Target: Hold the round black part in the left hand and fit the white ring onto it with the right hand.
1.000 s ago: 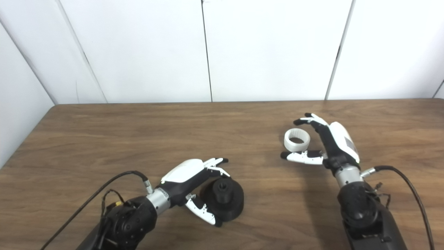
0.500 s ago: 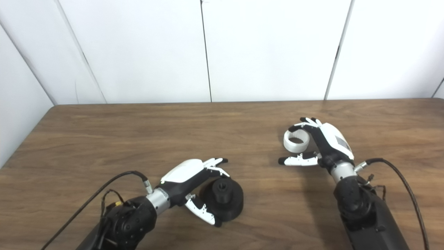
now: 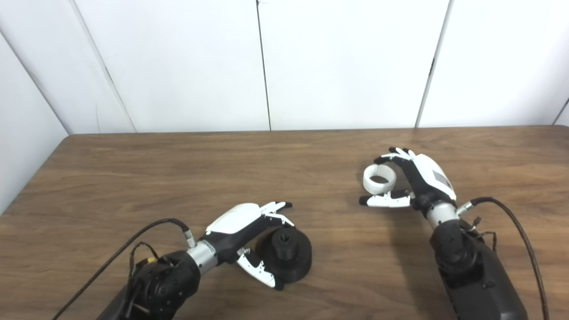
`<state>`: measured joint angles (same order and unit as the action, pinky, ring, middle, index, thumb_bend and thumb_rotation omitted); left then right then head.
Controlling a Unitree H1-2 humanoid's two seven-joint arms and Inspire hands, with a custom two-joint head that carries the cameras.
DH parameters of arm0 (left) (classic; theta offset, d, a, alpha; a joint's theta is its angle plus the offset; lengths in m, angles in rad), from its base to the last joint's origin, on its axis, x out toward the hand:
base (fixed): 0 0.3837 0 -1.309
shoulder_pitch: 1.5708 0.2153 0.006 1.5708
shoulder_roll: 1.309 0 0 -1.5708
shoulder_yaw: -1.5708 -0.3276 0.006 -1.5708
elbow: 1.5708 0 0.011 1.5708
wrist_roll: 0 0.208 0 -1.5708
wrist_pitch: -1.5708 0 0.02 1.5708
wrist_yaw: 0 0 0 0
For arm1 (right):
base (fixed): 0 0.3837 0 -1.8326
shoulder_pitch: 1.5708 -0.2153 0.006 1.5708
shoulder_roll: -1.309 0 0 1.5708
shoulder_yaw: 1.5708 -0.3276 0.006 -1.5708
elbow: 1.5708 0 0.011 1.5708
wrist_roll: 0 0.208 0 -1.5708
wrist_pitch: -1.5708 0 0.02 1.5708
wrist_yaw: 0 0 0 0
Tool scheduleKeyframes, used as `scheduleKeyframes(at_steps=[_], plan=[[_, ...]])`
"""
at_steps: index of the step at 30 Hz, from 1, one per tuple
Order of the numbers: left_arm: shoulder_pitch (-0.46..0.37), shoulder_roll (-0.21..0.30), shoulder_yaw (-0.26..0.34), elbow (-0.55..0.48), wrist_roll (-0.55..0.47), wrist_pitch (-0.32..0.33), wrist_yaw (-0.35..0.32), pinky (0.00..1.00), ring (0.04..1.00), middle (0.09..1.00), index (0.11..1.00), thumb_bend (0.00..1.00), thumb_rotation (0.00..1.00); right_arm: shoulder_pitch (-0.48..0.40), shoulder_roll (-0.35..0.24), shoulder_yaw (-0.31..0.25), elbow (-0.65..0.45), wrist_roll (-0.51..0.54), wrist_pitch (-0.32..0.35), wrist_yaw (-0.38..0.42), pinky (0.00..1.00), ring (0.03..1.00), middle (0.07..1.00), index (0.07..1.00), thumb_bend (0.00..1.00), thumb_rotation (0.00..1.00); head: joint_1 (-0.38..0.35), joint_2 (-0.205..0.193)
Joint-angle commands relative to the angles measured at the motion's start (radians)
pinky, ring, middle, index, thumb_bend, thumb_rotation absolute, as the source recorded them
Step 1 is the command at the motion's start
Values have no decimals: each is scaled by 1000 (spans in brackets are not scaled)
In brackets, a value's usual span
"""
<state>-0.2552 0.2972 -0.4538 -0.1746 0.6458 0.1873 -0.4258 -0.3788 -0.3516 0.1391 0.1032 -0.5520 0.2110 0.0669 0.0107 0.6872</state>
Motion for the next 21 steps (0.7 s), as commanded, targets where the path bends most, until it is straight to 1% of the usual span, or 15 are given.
scheduleKeyframes(at_steps=[1, 10, 13, 21], plan=[[-1, 10, 3, 17, 8, -2, -1, 936, 1000, 998, 692, 899, 218, -59, -14, -16, -18, 3, -32, -27, 1000, 997, 936, 765, 904, 368, 1, 0], [6, 2, 3, 21, 16, -3, 0, 927, 1000, 998, 691, 897, 214, -80, -23, -34, 1, 17, -28, -23, 1000, 1000, 943, 775, 898, 388, 1, -1], [7, 1, 2, 27, 18, -8, 6, 924, 1000, 997, 687, 900, 204, -87, -30, -33, 9, 16, -25, -22, 1000, 1000, 946, 779, 881, 395, 0, -2], [5, 2, 2, 25, 17, -14, 11, 931, 1000, 997, 688, 897, 208, -123, -50, -24, 71, 14, -18, -7, 1000, 996, 939, 770, 879, 377, 1, -2]])
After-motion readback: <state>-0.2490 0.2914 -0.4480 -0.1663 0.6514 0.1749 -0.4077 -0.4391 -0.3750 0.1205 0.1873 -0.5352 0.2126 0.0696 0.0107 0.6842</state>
